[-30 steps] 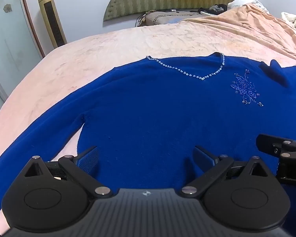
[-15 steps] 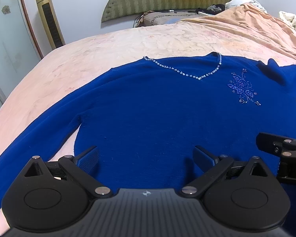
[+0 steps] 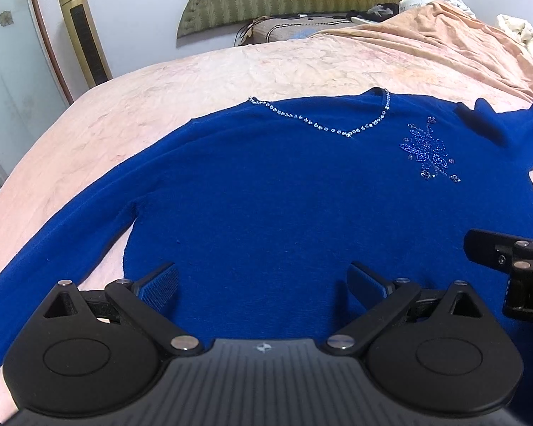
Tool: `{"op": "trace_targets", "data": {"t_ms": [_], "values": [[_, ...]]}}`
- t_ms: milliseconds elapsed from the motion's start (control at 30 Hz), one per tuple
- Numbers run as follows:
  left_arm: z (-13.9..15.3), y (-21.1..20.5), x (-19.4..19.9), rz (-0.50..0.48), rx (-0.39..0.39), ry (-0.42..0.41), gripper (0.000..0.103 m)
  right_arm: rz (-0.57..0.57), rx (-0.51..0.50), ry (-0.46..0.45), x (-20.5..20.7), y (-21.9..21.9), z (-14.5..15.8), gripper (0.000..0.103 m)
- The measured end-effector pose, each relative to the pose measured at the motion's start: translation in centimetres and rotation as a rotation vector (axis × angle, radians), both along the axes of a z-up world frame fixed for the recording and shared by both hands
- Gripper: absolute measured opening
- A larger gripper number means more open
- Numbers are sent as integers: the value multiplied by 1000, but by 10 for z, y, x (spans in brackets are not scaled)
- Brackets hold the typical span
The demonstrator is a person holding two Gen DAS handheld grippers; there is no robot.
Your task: Fold small clothes
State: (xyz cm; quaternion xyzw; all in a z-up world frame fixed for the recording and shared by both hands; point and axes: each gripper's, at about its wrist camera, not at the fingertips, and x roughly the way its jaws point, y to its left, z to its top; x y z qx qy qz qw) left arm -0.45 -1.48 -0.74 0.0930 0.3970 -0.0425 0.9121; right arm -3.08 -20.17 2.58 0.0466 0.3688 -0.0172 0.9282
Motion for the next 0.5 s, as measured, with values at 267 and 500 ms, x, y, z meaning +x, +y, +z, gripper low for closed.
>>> {"op": "trace_targets", "data": {"t_ms": [267,500], "values": [[-3,-3,0,-3,-4,21,102,-11,1,-4,-3,-4,-1,103],[-4,-6,-2,-3,-4,28,102,-17,5,-8,-6,-9,-1,103]]}}
